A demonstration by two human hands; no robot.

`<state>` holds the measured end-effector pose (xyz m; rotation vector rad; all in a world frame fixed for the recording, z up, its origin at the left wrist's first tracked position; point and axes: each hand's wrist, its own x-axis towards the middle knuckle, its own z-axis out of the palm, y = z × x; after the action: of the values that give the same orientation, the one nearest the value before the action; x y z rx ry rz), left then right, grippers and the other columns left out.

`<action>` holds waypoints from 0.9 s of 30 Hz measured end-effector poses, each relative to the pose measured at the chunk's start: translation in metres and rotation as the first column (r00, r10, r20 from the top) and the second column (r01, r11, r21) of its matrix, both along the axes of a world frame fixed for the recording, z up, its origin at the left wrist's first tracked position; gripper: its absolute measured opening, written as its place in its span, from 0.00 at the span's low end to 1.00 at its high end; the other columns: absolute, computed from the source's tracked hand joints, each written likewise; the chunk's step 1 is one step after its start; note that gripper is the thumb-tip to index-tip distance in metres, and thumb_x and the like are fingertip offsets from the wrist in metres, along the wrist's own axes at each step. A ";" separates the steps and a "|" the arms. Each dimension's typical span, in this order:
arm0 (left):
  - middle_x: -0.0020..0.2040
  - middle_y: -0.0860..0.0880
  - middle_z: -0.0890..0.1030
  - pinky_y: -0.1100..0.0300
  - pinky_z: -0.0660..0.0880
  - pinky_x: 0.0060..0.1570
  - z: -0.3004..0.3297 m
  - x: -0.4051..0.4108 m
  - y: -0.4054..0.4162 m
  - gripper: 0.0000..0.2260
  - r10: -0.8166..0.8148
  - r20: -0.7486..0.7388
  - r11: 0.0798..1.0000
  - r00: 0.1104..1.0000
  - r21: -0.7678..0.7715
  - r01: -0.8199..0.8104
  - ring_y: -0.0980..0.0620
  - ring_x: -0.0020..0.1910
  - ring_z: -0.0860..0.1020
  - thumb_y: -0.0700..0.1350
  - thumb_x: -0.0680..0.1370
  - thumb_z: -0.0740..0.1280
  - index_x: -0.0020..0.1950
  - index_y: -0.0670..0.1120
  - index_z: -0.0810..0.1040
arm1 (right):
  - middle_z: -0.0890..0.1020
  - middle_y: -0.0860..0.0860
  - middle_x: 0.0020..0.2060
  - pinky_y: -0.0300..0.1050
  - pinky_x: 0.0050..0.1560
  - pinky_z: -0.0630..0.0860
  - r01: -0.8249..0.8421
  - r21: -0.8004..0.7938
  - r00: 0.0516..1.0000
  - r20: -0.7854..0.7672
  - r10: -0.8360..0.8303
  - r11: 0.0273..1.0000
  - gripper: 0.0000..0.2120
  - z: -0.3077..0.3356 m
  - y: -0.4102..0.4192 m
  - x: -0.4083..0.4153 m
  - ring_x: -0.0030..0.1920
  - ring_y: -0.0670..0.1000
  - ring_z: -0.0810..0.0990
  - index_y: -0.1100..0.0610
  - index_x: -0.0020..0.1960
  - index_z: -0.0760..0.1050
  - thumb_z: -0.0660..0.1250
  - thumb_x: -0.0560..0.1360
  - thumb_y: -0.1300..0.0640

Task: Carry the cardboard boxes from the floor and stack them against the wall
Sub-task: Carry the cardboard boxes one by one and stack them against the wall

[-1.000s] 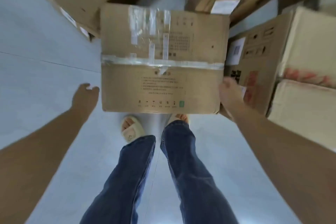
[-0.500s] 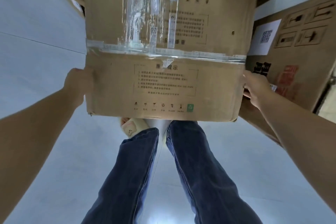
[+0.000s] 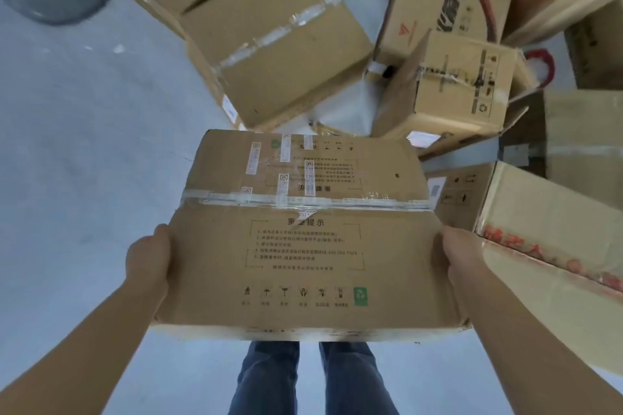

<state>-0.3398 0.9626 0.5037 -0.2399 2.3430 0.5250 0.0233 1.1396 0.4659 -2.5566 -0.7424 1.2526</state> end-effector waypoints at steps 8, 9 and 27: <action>0.32 0.47 0.61 0.52 0.59 0.36 0.098 0.009 -0.076 0.13 0.264 -0.116 0.957 0.958 0.152 -0.246 0.48 0.33 0.61 0.46 0.75 0.56 0.31 0.46 0.61 | 0.78 0.53 0.38 0.45 0.36 0.68 -0.136 0.122 0.974 -0.167 0.156 0.983 0.07 0.095 0.001 -0.024 0.37 0.51 0.73 0.60 0.48 0.78 0.62 0.76 0.59; 0.31 0.47 0.60 0.52 0.58 0.35 0.109 0.015 -0.084 0.13 0.300 -0.154 0.947 0.941 0.169 -0.275 0.48 0.32 0.60 0.45 0.75 0.56 0.31 0.46 0.60 | 0.79 0.54 0.42 0.46 0.40 0.71 -0.176 0.139 0.961 -0.191 0.201 0.974 0.08 0.105 0.002 -0.026 0.40 0.53 0.75 0.60 0.51 0.79 0.64 0.76 0.59; 0.46 0.45 0.75 0.54 0.65 0.47 0.222 0.324 -0.345 0.04 0.980 -0.190 0.149 0.057 0.519 -0.842 0.46 0.46 0.70 0.39 0.77 0.62 0.47 0.43 0.77 | 0.77 0.53 0.34 0.41 0.31 0.65 -0.792 0.356 0.403 -0.307 0.862 0.496 0.08 0.229 -0.109 -0.083 0.31 0.48 0.70 0.55 0.50 0.76 0.62 0.77 0.66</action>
<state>-0.0163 0.6180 0.7257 -1.8215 2.1782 1.7371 -0.0601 1.0310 0.6950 -1.5477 -2.0390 1.8318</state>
